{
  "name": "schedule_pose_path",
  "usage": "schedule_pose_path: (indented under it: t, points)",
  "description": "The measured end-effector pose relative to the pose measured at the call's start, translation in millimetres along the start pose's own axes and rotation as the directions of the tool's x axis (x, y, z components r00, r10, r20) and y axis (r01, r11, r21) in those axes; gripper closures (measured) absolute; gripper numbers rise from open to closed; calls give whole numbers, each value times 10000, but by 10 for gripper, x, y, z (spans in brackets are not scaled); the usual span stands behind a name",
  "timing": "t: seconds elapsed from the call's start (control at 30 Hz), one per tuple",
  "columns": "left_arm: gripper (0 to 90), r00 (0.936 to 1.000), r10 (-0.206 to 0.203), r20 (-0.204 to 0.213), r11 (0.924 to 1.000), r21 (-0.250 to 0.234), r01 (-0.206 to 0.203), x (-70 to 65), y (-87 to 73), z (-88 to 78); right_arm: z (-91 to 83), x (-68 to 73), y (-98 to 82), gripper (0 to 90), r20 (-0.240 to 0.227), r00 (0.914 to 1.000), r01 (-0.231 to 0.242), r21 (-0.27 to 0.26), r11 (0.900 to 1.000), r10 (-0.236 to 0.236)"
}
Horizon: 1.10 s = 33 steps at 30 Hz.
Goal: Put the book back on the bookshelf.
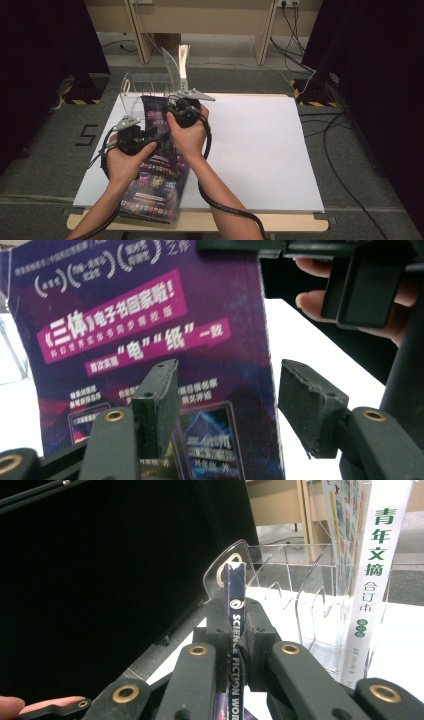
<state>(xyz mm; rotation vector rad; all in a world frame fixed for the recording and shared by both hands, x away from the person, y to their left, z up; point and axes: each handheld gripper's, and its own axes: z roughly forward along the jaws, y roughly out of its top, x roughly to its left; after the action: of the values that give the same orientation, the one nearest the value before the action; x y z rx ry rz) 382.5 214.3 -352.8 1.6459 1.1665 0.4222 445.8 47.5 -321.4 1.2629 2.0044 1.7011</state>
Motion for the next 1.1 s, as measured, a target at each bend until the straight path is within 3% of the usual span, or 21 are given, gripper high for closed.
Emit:
schedule_pose_path:
  t: [0.17,0.23,0.5,0.9,1.1]
  points:
    - [397,9998,59,-196,9998,196,-56,-71,4,104,3,10,4,844,38,10000,56,4,10000,-56]
    - [388,9980,236,-586,9993,289,-219,-105,7,168,10,18,-1,844,128,9998,117,7,9999,-118]
    - [369,9900,244,-1390,9991,382,-193,-148,3,315,15,50,2,843,445,9987,265,36,9996,-266]
    - [395,9792,461,-1977,9989,4,-470,-222,13,388,-2,93,23,842,819,9965,194,-78,9998,-187]
    - [493,9768,563,-2066,9981,-112,-599,-250,-7,360,-17,97,42,842,773,9967,270,-76,9996,-263]
